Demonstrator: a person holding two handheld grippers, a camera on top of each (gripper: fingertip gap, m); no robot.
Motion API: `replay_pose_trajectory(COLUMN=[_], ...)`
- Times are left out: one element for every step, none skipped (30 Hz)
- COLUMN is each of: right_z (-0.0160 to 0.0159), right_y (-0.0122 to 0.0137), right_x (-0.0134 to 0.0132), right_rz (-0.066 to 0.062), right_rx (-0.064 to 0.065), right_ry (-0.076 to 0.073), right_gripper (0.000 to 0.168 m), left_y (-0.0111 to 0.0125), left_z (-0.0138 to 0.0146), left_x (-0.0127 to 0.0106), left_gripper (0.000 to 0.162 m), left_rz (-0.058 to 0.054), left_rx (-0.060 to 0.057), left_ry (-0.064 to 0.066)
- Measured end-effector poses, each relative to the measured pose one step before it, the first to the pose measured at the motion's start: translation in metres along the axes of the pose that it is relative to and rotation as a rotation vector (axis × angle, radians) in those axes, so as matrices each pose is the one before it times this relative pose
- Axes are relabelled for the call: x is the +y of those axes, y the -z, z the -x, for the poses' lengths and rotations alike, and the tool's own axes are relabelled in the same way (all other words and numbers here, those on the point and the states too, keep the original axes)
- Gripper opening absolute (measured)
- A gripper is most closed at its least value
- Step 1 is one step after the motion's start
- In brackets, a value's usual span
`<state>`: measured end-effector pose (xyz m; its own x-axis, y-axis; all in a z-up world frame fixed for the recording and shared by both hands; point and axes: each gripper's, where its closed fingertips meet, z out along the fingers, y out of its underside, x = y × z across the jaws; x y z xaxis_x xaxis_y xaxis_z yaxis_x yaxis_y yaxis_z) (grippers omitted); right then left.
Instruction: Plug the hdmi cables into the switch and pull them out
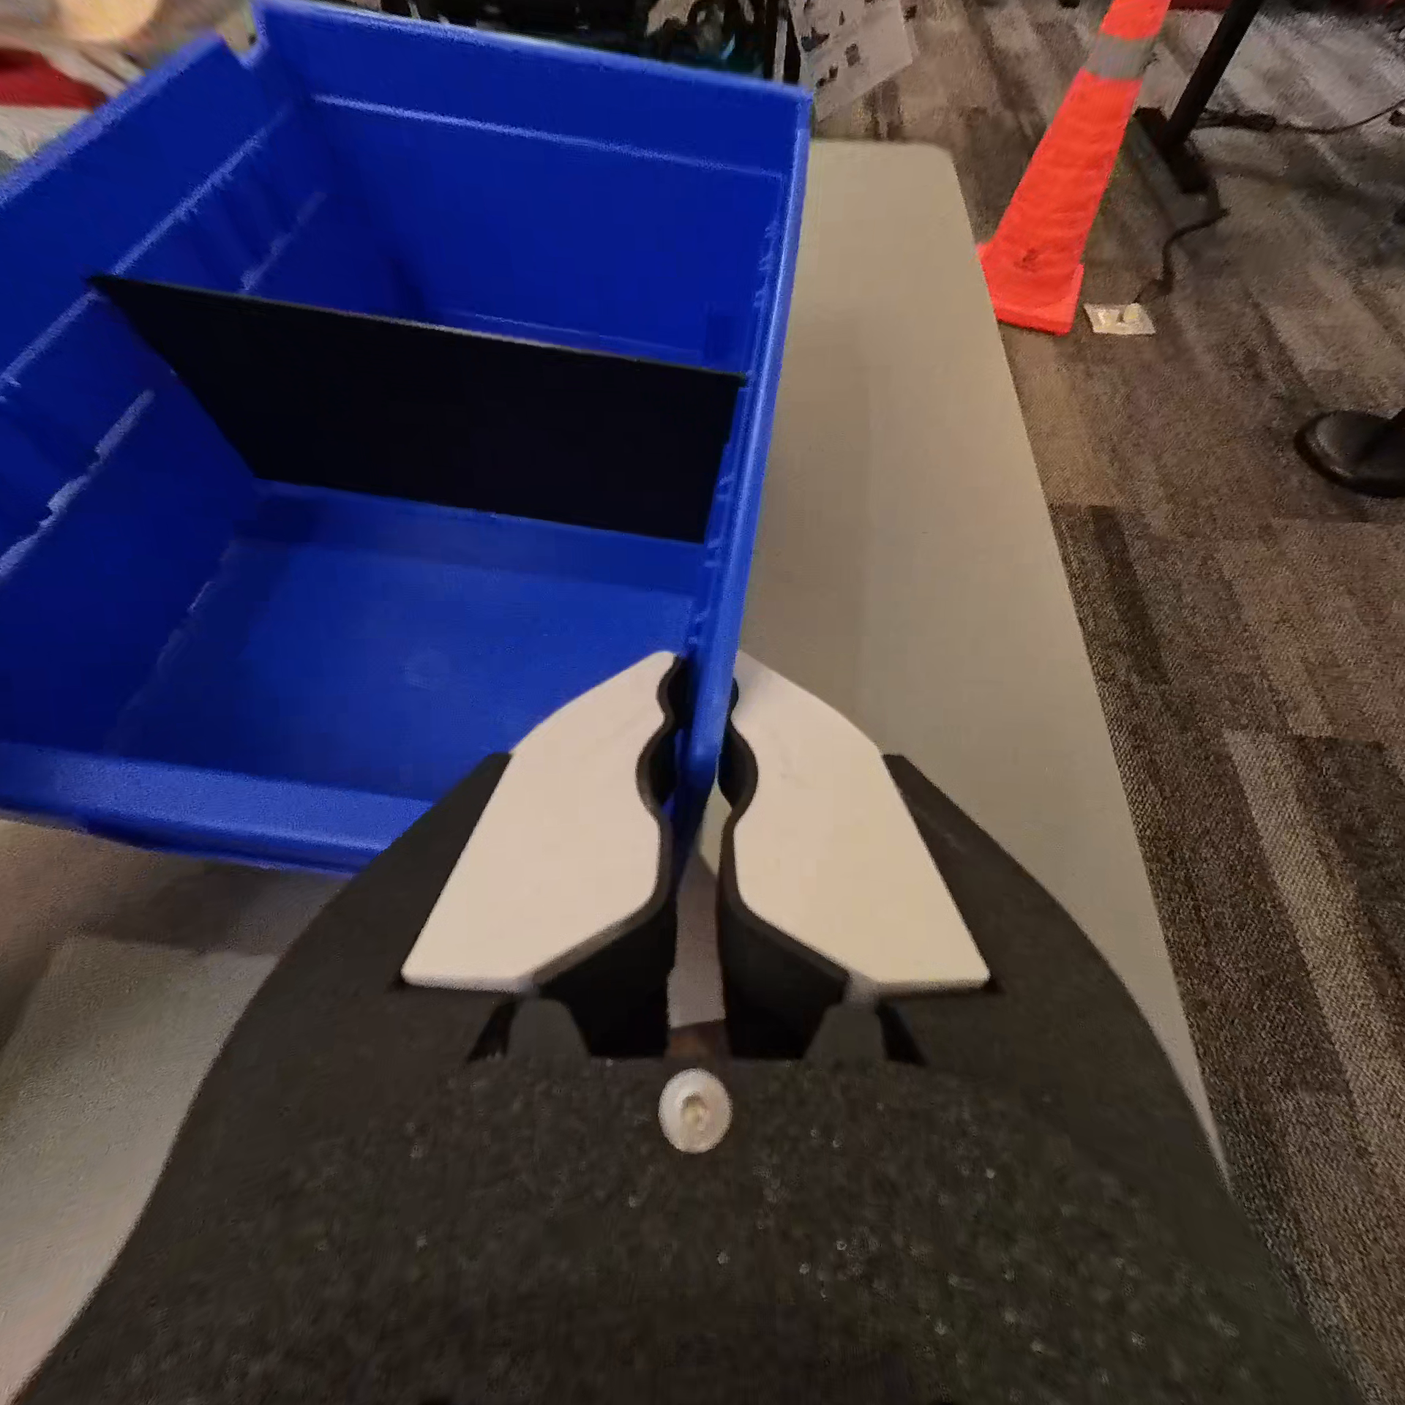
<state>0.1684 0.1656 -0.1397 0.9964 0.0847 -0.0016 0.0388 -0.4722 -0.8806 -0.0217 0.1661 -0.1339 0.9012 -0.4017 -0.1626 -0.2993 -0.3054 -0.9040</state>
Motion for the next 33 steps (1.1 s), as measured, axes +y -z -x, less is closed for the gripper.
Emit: replay_pose_trajectory(right_z=[-0.00332,0.00075,0.00059,-0.00109,-0.00077,-0.00286,-0.00396,-0.00154,0.00032,-0.00023,-0.00071,-0.00096,-0.00164,-0.00161,-0.00119,-0.00069,0.00133,0.00617,0.0141,0.02191,0.02918,0.03861,0.04341,0.04024,0.0329,0.02642,0.02226,0.01944,0.01571,0.01073,0.00705,0.00395,0.00018], right_y=[-0.00429,-0.00173,-0.00246,-0.00278,-0.00307,-0.00266,-0.00192,-0.00097,-0.00031,0.0004,0.00163,0.00365,0.00552,0.00707,0.00742,0.00745,0.00689,0.00621,0.00514,0.00333,0.00073,-0.00142,-0.00505,-0.01049,-0.01567,-0.01953,-0.02227,-0.02371,-0.02419,-0.02251,-0.01918,-0.01554,-0.01205], right_x=[0.00891,-0.00296,-0.00092,-0.00216,-0.00139,-0.00129,-0.0003,0.0015,0.00307,0.00337,0.00182,-0.00086,-0.00482,-0.00772,-0.00888,-0.00932,-0.00977,-0.00986,-0.01007,-0.00913,-0.00775,-0.0056,-0.00213,0.00094,0.00297,0.0062,0.01085,0.01445,0.01645,0.0164,0.0143,0.01081,0.00781], right_rz=[0.0329,-0.033,-0.0074,-0.009,-0.0029,-0.0028,0.0029,0.0127,0.0212,0.0215,0.0129,0.0028,-0.0154,-0.0282,-0.0311,-0.0288,-0.0287,-0.0282,-0.0308,-0.026,-0.0158,0.0026,0.0211,0.0242,0.0136,0.0102,0.023,0.0351,0.0361,0.0336,0.0207,0.0092,0.004], right_rx=[-0.0013,-0.0196,-0.0221,-0.0129,-0.0124,0.0078,0.0206,0.0072,-0.0025,0.005,0.0127,0.0173,0.0226,0.0205,0.0162,0.0156,0.0113,-0.0046,-0.0369,-0.0667,-0.0929,-0.1423,-0.1653,-0.14,-0.0931,-0.0572,-0.0381,-0.0287,-0.0146,0.0094,0.0247,0.0387,0.058], right_ry=[0.0104,0.0047,-0.0186,-0.0263,-0.0273,-0.037,-0.0462,-0.0423,-0.0244,-0.0005,0.0147,0.0236,0.0234,0.0161,0.0056,-0.0026,-0.0066,-0.008,0.0033,0.011,-0.0047,-0.0258,-0.0282,-0.0161,-0.0042,0.0072,0.012,0.0067,-0.0034,-0.0056,-0.0001,0.0016,0.0052], right_gripper=[0.006,0.004,0.005,0.004,0.004,0.005,0.007,0.008,0.008,0.01,0.012,0.014,0.018,0.019,0.019,0.02,0.021,0.021,0.023,0.025,0.026,0.026,0.029,0.032,0.033,0.033,0.033,0.036,0.043,0.051,0.051,0.05,0.05], left_y=[-0.00391,-0.00385,-0.00303,0.00004,-0.00015,0.00005,0.00083,0.0025,0.00638,0.0121,0.01812,0.02247,0.02426,0.0247,0.0248,0.02446,0.02366,0.02202,0.0203,0.01885,0.0162,0.01283,0.00952,0.0071,0.00532,0.0036,0.00067,-0.00202,-0.00388,-0.00486,-0.00598,-0.00804,-0.00953], left_z=[-0.00205,-0.0001,-0.00091,-0.00133,-0.00253,-0.0044,-0.00308,-0.00228,-0.00273,0.00134,0.00318,0.00043,0.00098,0.00593,0.01241,0.01754,0.02232,0.02549,0.02567,0.0243,0.0229,0.02347,0.02375,0.02028,0.01548,0.01358,0.01254,0.01638,0.01228,0.00225,-0.00056,-0.00218,-0.00162], left_x=[0.0041,0.00478,0.00417,-0.00196,0.00012,0.00203,0.00218,0.0003,-0.00189,-0.00517,-0.00811,-0.00961,-0.00858,-0.00659,-0.0049,-0.00384,-0.00239,-0.00015,0.00042,0.00066,0.00232,0.00625,0.01023,0.01029,0.00926,0.01051,0.01132,0.01156,0.00888,0.00609,0.0066,0.00946,0.01165], left_gripper=[0.008,0.009,0.01,0.012,0.015,0.018,0.019,0.019,0.02,0.02,0.02,0.021,0.021,0.022,0.023,0.024,0.024,0.024,0.024,0.024,0.024,0.024,0.024,0.024,0.024,0.024,0.024,0.023,0.023,0.023,0.026,0.034,0.04], left_rz=[0.0094,0.0108,0.0089,-0.0251,-0.0039,0.015,0.0211,0.0136,0.0066,-0.0098,-0.0267,-0.0367,-0.0284,-0.0163,-0.0138,-0.0194,-0.0247,-0.0228,-0.0283,-0.0368,-0.032,-0.0124,0.0089,0.0058,-0.0091,-0.0028,0.0095,0.0229,0.024,0.0224,0.0349,0.0528,0.0619], left_rx=[-0.0027,0.003,0.0236,0.026,0.0249,0.0367,0.0345,0.0425,0.0637,0.0501,0.0487,0.0677,0.0572,0.0183,-0.0203,-0.0416,-0.0597,-0.068,-0.0619,-0.0562,-0.0545,-0.0668,-0.0752,-0.0559,-0.0266,-0.0228,-0.0271,-0.0684,-0.0518,0.0106,0.0202,0.0222,0.0128], left_ry=[0.0097,0.0272,0.0252,0.0112,-0.0035,-0.0295,-0.0386,-0.0275,-0.0223,-0.0002,0.0182,0.0227,0.0176,0.0112,0.0066,0.0049,0.0087,0.0152,0.019,0.0129,-0.005,-0.0163,-0.0051,0.0187,0.032,0.0224,-0.0162,-0.0384,-0.0264,-0.0012,0.0202,0.0165,0.0078])
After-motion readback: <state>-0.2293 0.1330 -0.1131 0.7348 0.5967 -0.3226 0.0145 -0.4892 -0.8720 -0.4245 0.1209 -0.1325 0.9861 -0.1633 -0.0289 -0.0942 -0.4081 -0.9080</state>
